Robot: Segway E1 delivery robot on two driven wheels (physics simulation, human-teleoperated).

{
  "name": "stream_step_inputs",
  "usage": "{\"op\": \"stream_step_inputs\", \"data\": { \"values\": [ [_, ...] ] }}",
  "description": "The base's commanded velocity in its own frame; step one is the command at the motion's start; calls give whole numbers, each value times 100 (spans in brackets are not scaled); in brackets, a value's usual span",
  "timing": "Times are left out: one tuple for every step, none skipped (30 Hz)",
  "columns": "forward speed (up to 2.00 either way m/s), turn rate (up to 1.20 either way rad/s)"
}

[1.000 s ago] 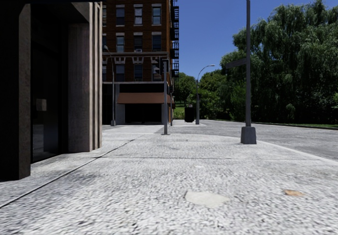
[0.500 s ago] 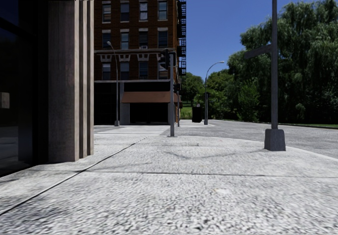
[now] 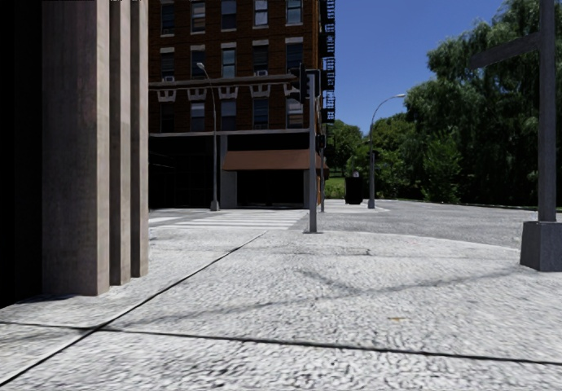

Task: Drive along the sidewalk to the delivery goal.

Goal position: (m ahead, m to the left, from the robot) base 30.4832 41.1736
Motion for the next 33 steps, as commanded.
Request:
{"op": "stream_step_inputs", "data": {
  "values": [
    [200,28],
    [200,28],
    [200,28],
    [200,28],
    [200,28],
    [200,28],
    [200,28],
    [200,26],
    [200,9],
    [200,0],
    [200,0],
    [200,0],
    [200,0],
    [200,0],
    [200,0],
    [200,0],
    [200,0],
    [200,0],
    [200,0],
    [200,0],
    [200,0],
    [200,0],
    [200,0],
    [200,0],
    [200,0],
    [200,0],
    [200,0],
    [200,0],
    [200,0],
    [200,0],
    [200,0],
    [200,0],
    [200,0]
  ]
}}
